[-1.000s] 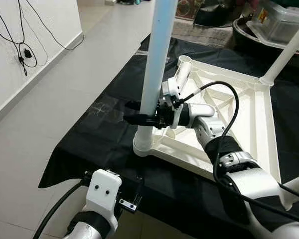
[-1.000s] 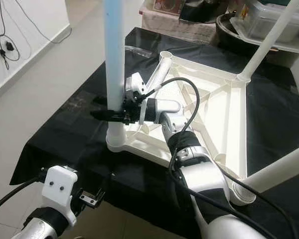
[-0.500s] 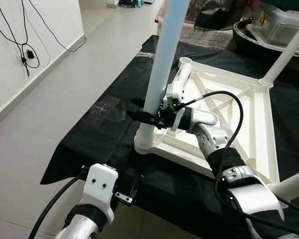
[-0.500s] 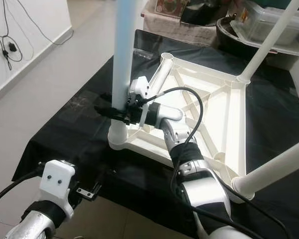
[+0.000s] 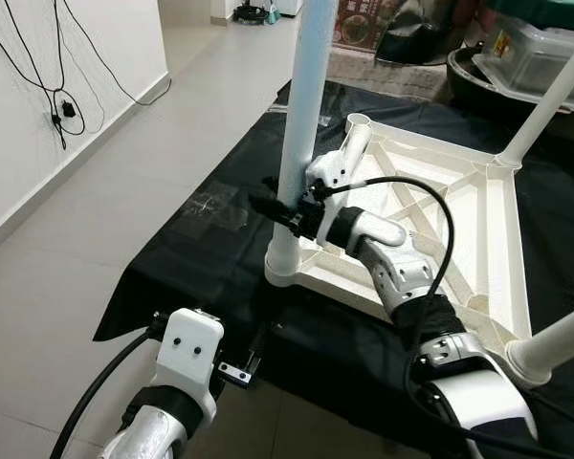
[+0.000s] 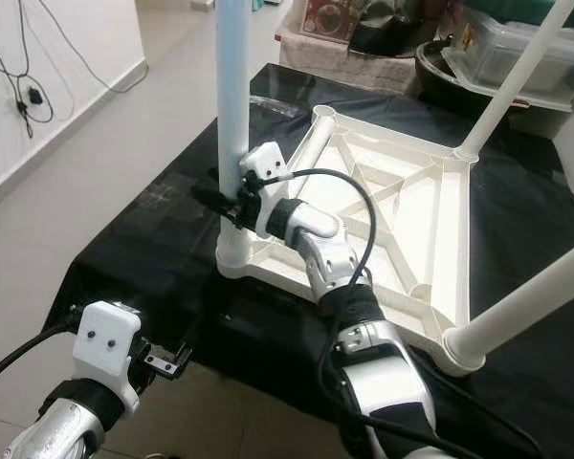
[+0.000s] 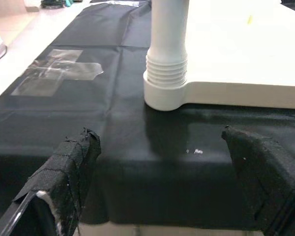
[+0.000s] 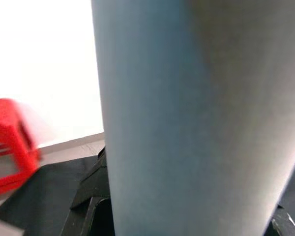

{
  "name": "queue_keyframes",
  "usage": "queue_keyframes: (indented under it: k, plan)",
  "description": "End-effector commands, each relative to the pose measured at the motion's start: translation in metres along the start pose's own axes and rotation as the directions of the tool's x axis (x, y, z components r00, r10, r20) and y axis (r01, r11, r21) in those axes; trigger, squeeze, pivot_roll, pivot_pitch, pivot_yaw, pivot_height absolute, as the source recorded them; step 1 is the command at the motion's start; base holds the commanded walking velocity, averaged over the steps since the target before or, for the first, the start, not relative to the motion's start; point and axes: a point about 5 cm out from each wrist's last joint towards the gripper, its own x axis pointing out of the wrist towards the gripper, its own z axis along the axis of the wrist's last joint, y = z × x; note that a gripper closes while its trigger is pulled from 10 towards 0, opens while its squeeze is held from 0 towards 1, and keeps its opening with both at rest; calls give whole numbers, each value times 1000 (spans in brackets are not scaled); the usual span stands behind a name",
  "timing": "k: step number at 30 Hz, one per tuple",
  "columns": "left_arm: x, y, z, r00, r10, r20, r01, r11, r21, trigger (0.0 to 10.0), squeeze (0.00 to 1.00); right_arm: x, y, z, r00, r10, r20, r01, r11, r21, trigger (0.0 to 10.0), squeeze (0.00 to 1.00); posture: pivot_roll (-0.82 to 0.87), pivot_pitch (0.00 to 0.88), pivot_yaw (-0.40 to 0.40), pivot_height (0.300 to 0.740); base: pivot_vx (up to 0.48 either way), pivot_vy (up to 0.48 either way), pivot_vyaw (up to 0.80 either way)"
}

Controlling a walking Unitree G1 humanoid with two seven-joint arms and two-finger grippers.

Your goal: Building children table

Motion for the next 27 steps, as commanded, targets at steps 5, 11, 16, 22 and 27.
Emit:
queue_keyframes:
  k: [5,11,16,22,27]
  plan:
    - [1,0,-5,1000,-5,-19,6,1000,7,10000,0,-17,-11,-28,975,-206,-89,213,974,76,10000,0,230,155,-116,740,0,0,0]
    - [0,1,-7,1000,-7,-23,7,1000,10,10000,0,-22,-13,-31,938,-332,-97,340,937,82,10000,0,230,154,-115,740,0,0,0]
    - [0,1,-7,1000,-7,-23,7,1000,11,10000,0,-27,-18,-30,889,-448,-94,455,887,76,10000,0,231,150,-116,740,0,0,0]
    - [0,1,-7,1000,-7,-22,8,1000,14,10000,0,-30,-14,-32,836,-541,-90,547,834,73,10000,0,231,150,-113,740,0,0,0]
    - [1,1,-7,1000,-9,-17,9,1000,15,10000,0,-29,-8,-32,790,-606,-90,613,787,78,10000,0,235,152,-112,740,0,0,0]
